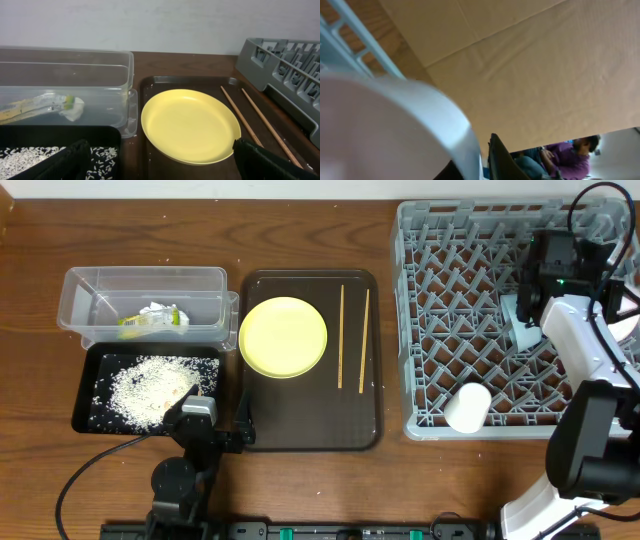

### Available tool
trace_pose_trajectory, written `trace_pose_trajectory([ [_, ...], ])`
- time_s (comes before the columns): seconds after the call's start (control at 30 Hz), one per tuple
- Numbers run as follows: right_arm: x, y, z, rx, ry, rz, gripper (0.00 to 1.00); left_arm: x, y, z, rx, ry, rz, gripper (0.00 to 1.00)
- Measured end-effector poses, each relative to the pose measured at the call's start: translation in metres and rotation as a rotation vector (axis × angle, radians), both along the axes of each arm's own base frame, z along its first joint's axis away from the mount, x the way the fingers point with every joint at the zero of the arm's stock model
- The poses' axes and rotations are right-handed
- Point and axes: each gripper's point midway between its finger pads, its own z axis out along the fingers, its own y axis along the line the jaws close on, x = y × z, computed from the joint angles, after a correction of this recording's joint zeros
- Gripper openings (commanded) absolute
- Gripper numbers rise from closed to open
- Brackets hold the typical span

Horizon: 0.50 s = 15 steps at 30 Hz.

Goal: Sort waste into correct bins and load items into the dishwasher rack
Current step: 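Carry the pink bowl into the dish rack with the right gripper and release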

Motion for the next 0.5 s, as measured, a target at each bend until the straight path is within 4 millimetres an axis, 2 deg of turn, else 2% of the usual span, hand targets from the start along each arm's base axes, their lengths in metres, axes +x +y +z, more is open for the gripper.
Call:
trace_pose_trajectory([
  [0.2, -0.007, -0.016, -0.003, 0.02, 0.033, -0.026, 0.03, 0.0, 0.0, 0.0, 0.0, 0.0, 0.0, 0.93],
  [0.4, 0.0, -0.014, -0.017, 0.062, 0.066, 0.006, 0.04, 0.0, 0.0, 0.0, 0.0, 0.0, 0.0, 0.93],
  [0.5, 0.006, -0.01, -0.034, 0.074, 0.116, 0.023, 0.16, 0.0, 0.0, 0.0, 0.0, 0.0, 0.0, 0.93],
])
